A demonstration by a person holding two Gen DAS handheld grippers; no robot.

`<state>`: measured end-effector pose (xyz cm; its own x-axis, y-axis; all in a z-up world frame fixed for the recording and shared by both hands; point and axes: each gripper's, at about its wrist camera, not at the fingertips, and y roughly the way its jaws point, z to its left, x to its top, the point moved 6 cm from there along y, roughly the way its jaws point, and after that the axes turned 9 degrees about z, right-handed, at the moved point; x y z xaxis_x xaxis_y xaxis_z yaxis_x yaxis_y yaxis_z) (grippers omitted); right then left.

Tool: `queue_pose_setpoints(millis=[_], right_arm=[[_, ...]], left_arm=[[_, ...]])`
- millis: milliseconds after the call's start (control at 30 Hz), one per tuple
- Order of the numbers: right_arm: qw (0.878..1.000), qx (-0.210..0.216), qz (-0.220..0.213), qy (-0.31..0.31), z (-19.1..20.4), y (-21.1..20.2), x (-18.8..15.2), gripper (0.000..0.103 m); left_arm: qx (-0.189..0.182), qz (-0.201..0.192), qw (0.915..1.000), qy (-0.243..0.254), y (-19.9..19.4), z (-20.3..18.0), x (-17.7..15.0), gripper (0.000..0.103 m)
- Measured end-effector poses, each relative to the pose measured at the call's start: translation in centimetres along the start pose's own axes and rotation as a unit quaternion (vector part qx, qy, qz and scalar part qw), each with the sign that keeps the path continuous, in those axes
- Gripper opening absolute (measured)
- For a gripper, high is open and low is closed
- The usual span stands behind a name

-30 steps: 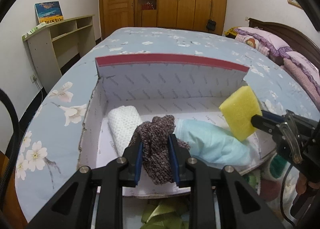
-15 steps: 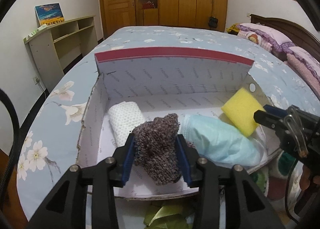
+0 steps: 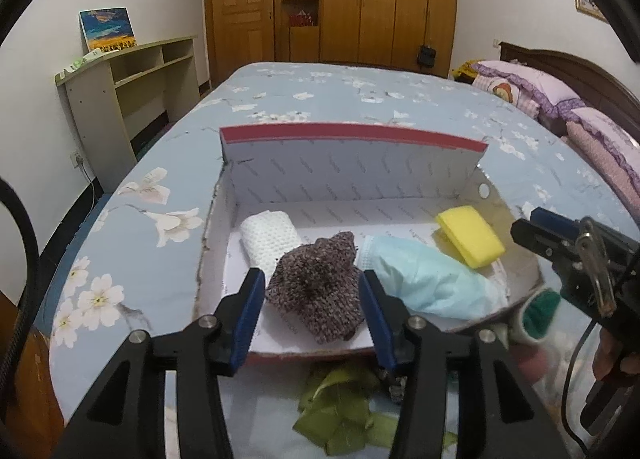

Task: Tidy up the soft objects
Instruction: 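Place the grey sock and yellow sponge into the box with both tools and release, then grasp the green ribbon with the left tool while the right tool grasps the pink ball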

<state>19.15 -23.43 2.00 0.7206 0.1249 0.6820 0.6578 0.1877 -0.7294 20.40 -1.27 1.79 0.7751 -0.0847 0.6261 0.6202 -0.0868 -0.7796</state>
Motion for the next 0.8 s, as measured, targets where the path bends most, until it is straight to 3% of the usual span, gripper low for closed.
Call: queue_pose_setpoints(millis=[333, 800], right_arm=[[1.0, 0.013, 0.003, 0.005, 1.0, -3.4, -1.8, 0.042], [1.0, 0.016, 0.025, -0.008, 1.9, -6.0, -6.1, 0.042]], left_arm=[[-0.007, 0.008, 0.9999, 0.001, -2.9, 0.3, -2.4, 0.051], [-0.027, 0.038, 0.9989, -0.008, -3.5, -0.4, -6.9, 0.051]])
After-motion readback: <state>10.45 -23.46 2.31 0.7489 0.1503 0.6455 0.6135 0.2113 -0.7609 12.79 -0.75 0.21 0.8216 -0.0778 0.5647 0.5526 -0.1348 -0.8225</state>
